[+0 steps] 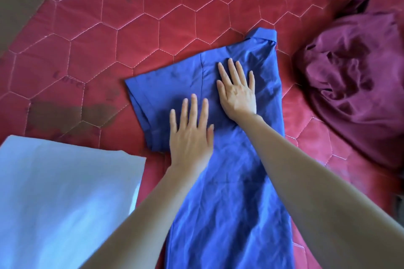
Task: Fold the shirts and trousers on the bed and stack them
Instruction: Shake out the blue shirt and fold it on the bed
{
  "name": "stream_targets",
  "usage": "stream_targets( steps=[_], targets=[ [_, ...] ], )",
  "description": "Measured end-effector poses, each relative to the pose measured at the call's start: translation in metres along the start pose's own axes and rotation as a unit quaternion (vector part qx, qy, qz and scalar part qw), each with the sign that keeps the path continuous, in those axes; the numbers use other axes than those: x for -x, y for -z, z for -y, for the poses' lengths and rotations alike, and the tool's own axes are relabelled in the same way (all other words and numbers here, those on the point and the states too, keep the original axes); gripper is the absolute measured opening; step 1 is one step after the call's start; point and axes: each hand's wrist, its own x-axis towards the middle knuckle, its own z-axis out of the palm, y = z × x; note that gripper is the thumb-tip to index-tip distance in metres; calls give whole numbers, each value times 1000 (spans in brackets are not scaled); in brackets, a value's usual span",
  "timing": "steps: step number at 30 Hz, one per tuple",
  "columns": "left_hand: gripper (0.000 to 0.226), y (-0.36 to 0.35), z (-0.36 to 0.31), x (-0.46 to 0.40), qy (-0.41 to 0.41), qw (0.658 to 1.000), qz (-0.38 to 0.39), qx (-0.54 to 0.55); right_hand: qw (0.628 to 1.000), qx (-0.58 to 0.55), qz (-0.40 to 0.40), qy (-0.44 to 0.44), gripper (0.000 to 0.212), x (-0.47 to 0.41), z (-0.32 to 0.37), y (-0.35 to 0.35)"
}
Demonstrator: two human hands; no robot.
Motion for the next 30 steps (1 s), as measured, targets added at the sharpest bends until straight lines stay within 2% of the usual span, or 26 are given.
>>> stream_targets(
  steps=[6,10,12,14,16,17,19,21,25,28,30],
  targets=[
    [58,-3,45,22,17,998,13,-63,1000,-2,21,9,52,6,-4,4],
    [59,14,40,33,63,996,27,-63,999,-40,5,-16,52,65,0,12],
    [58,21,21,44,13,998,-24,-53,997,-62,-27,-22,51,111,5,13],
    [56,19,-7,58,-90,992,-70,-58,996,-81,-39,-10,50,153,7,10],
    [55,8,-27,71,-158,985,-35,-64,998,-67,-11,10,50,184,6,1],
    [55,0,-31,75,-157,986,-1,-63,999,-48,4,17,51,195,3,-4],
    [57,-14,-27,77,-122,990,46,-57,999,-26,8,26,51,205,-7,-12],
    [58,-23,-13,80,-93,994,34,-51,1000,-23,-8,-4,52,209,-23,-16],
    [58,-22,15,97,-49,997,6,-56,989,-32,-1,-144,55,228,-64,-18],
    [57,-14,18,111,-12,998,32,-60,983,-22,23,-181,57,244,-76,-12],
    [63,-6,8,117,17,998,18,-56,982,-20,-7,-189,57,253,-65,-4]
  ],
)
